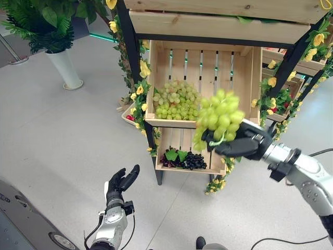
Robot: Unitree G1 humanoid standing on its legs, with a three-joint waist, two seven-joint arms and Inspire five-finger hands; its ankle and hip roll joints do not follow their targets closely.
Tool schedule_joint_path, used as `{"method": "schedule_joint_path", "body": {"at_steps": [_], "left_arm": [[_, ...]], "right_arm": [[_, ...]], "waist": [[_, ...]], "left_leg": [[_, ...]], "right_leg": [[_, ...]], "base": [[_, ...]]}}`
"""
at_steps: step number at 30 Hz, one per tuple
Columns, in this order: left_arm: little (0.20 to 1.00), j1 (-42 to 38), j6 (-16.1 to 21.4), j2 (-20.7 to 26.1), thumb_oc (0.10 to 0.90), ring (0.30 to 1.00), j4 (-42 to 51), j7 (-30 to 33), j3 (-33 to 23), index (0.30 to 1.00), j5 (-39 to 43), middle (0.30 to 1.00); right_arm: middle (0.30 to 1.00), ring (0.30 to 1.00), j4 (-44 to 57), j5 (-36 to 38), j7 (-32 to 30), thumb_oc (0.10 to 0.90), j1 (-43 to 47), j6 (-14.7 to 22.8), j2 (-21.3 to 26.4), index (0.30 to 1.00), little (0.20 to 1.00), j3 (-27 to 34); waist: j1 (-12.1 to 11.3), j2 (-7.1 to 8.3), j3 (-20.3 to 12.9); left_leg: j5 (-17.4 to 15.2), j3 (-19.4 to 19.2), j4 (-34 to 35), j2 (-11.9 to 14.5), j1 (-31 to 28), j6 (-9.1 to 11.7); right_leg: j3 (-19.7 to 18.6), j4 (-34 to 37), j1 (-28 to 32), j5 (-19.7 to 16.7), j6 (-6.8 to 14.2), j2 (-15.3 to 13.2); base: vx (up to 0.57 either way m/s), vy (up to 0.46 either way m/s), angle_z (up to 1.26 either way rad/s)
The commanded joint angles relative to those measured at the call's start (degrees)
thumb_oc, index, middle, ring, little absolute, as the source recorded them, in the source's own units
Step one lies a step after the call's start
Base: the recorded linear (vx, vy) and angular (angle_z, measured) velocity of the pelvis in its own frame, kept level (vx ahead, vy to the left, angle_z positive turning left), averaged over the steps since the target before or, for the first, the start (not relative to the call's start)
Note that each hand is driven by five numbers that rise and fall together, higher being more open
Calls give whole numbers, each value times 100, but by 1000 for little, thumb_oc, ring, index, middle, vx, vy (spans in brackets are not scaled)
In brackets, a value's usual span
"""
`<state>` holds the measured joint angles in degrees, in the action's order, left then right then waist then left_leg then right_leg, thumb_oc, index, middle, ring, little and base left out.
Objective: Pick up the fruits from the basket on one side to the basket on the other side
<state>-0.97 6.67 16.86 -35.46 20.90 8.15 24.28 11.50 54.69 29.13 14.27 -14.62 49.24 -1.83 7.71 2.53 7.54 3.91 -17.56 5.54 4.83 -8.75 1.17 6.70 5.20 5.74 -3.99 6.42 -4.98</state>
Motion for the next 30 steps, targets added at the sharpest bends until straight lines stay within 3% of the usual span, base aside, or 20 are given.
{"method": "schedule_joint_path", "body": {"at_steps": [1,7,14,22,30], "left_arm": [[900,-732,576,498,800,900,-183,-82,145,900,-332,900],[900,-687,591,509,800,900,-216,-35,231,900,-248,900],[900,-587,703,516,800,900,-220,-95,346,900,-175,900],[900,-588,756,497,800,900,-213,-18,414,900,-88,900],[900,-602,682,576,800,900,-86,59,381,900,-25,900]], "right_arm": [[300,300,-433,894,-412,400,1223,963,102,300,300,669],[300,300,-1268,261,-1155,400,2159,1173,455,300,300,364],[300,300,-2324,-242,-1803,400,3104,1068,918,300,300,-188],[300,300,-3557,-1066,-2089,400,4023,742,1230,300,300,-1029],[300,300,-4891,-1647,-2025,400,4428,188,1106,300,300,-1638]], "waist": [[-251,202,-334],[-409,233,-407],[-604,280,-491],[-800,323,-517],[-1019,317,-458]], "left_leg": [[-1049,272,-54,-185,-358,-92],[-1034,421,-54,-185,-348,-59],[-1009,579,-54,-188,-304,-35],[-961,739,-54,-210,-239,-13],[-913,865,-54,-223,-194,-10]], "right_leg": [[-20,-20,210,396,-55,-2],[130,-20,276,432,-89,0],[322,-20,333,478,-127,-1],[510,-20,386,509,-155,-27],[696,-20,438,517,-195,-57]], "base": [[0,0,0],[3,6,5],[-4,5,12],[-16,4,11],[-24,0,11]]}}
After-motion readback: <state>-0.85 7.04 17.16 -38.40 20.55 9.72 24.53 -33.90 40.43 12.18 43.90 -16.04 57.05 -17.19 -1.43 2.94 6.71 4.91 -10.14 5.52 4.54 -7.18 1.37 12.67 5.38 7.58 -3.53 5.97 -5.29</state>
